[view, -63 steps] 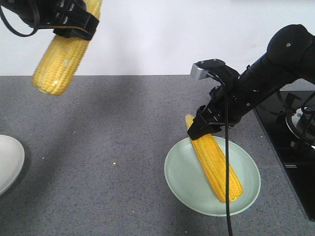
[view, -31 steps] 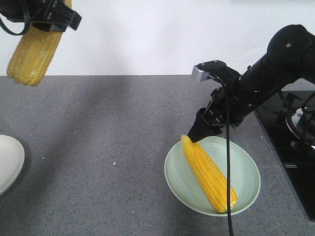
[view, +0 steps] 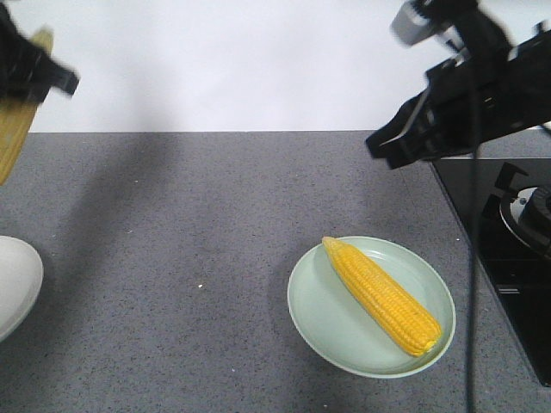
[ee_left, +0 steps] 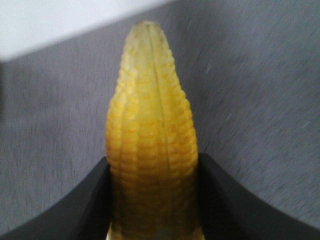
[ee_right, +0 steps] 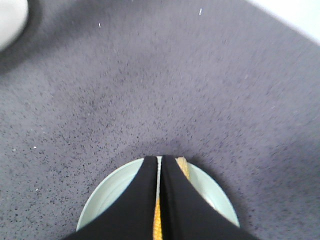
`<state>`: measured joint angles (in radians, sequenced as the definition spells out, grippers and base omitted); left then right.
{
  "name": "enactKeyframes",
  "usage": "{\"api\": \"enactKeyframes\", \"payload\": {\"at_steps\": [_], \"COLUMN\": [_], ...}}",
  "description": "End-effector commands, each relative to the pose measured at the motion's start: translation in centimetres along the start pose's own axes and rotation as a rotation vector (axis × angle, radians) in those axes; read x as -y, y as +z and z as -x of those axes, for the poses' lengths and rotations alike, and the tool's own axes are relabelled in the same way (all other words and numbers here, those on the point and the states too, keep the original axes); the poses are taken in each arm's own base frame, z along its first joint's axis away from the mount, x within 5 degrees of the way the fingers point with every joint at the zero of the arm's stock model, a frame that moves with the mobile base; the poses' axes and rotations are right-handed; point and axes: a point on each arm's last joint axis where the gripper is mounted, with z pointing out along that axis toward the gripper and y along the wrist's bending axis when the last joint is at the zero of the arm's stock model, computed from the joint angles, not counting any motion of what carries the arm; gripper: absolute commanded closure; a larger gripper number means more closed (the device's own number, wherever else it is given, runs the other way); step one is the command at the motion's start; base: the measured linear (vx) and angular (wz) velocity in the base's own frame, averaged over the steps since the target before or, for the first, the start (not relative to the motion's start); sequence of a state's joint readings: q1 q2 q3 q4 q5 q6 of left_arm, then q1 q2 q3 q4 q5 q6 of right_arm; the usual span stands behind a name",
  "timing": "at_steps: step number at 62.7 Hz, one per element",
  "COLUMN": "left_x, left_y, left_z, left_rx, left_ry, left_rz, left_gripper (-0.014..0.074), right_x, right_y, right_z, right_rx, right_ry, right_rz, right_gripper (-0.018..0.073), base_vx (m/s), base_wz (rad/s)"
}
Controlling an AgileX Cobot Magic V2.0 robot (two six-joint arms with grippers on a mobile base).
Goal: Distribute corn equally
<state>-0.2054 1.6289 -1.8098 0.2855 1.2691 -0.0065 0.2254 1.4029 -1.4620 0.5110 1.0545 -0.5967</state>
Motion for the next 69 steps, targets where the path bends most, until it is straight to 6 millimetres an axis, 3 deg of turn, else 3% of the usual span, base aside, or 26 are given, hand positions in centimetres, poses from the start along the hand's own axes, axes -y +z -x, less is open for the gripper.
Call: {"api": "enactKeyframes", "payload": {"at_steps": [1, 15, 34, 69], "left_x": [-1.8, -3.4, -4.2, -4.0], "left_y": [0.6, 5.9, 10.1, 10.7], "left_z": [-1.3, -5.6, -10.0, -10.6], "left_rx": [-0.03, -0.235, -0.36, -0.37], "left_ry": [-0.039, -0.071, -0.107, -0.115], "left_rz": [0.045, 0.068, 0.034, 0.019], "left_gripper": [0.0603, 0.0603, 0.0603, 0.0583], "right_x": [-1.2, -2.0, -2.0, -2.1], "right_y": [-3.6, -5.3, -5.1, -5.1], "right_z": [0.8, 0.4, 0.2, 0.0], "right_rx": [0.112, 0.109, 0.093, 0.072], "right_ry": [-0.054, -0.088, -0.086, -0.084], "right_rz": [-0.054, -0.077, -0.071, -0.055], "right_gripper": [0.0568, 0.0568, 0.0568, 0.0568], "base_vx": [0.0, 0.0, 0.0, 0.0], "base_wz": [0.0, 0.0, 0.0, 0.0]}}
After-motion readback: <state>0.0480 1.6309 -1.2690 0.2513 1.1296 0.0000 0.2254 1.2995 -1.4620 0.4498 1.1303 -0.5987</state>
